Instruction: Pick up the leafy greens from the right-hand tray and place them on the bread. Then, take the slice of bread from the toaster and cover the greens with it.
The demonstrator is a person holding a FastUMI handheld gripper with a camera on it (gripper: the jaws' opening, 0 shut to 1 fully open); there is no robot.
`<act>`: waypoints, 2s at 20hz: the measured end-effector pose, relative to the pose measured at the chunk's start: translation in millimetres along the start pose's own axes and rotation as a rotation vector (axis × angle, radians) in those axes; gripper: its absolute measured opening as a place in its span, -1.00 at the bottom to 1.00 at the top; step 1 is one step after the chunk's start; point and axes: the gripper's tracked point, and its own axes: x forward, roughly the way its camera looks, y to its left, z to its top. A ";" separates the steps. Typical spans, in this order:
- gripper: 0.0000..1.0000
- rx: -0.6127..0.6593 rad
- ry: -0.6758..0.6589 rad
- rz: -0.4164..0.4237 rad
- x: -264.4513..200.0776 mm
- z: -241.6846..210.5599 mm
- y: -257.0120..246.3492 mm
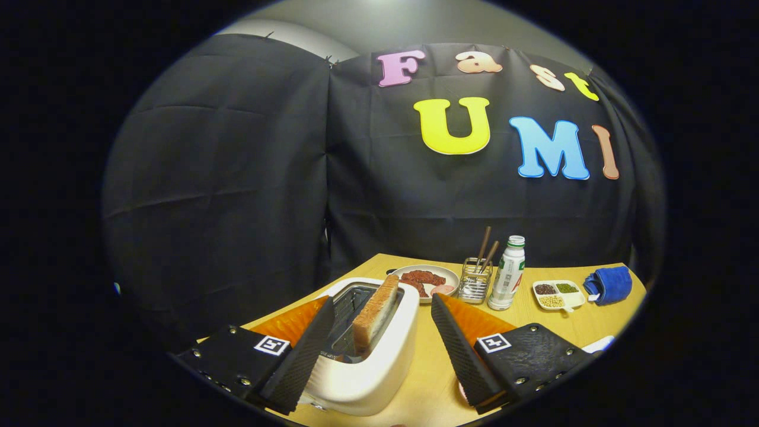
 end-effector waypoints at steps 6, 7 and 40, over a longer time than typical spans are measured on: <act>0.58 -0.019 0.031 -0.034 17.7 -20.3 7.4; 0.39 -0.033 0.012 -0.068 21.7 -17.0 0.5; -0.90 -0.073 -0.239 -0.385 -95.0 55.6 -201.9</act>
